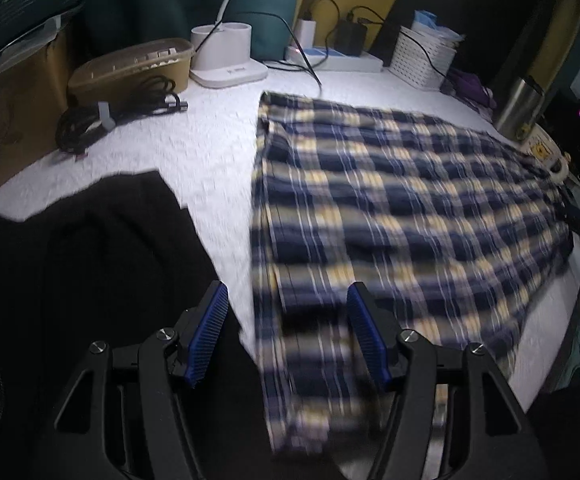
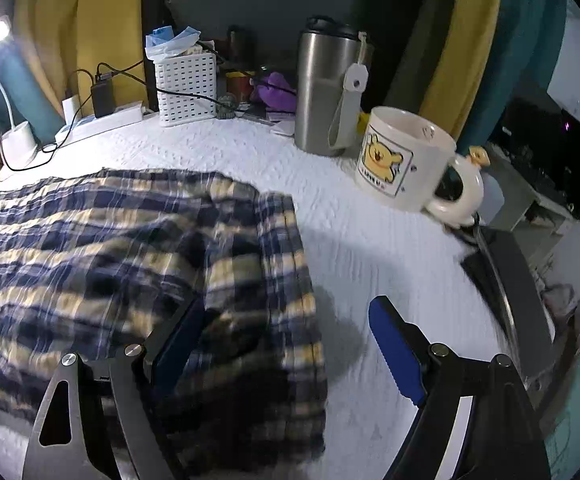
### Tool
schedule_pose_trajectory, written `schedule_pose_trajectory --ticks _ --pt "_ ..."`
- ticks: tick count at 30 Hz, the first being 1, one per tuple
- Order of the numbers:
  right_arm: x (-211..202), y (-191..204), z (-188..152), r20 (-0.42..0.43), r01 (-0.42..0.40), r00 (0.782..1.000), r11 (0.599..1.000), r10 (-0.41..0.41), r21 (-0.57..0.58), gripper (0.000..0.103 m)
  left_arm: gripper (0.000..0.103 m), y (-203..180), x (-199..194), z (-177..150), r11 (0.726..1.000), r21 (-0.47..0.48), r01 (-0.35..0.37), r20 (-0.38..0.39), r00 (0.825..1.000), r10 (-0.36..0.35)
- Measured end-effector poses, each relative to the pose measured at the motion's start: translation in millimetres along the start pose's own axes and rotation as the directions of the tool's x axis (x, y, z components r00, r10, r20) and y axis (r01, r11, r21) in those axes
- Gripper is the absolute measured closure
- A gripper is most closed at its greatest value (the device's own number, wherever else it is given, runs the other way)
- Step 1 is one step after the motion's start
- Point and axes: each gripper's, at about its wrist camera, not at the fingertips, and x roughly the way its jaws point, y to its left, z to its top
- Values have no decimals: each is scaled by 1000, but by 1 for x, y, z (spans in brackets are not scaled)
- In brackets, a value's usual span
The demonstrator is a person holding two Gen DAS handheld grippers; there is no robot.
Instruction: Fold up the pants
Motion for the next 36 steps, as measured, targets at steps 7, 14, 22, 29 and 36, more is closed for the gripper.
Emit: schedule_pose_trajectory --ticks 7,14,22,29,36 --pt "-12 3 -16 -2 -16 1000 1000 16 14 18 53 -10 -7 -23 999 31 10 -14 1000 -10" --pt "-23 5 -25 4 -25 1000 1000 25 17 18 89 -12 -9 -35 999 49 -16 -3 1000 16" --pt "-29 6 -33 2 -33 999 999 33 22 18 98 -12 -27 -35 998 56 -41 75 997 37" --pt "-34 12 -38 3 -49 999 999 49 13 18 84 -18 -24 -37 998 46 -49 43 998 47" --pt "-38 14 -40 10 -55 998 998 55 15 18 68 -23 -25 -41 999 34 -13 64 998 11"
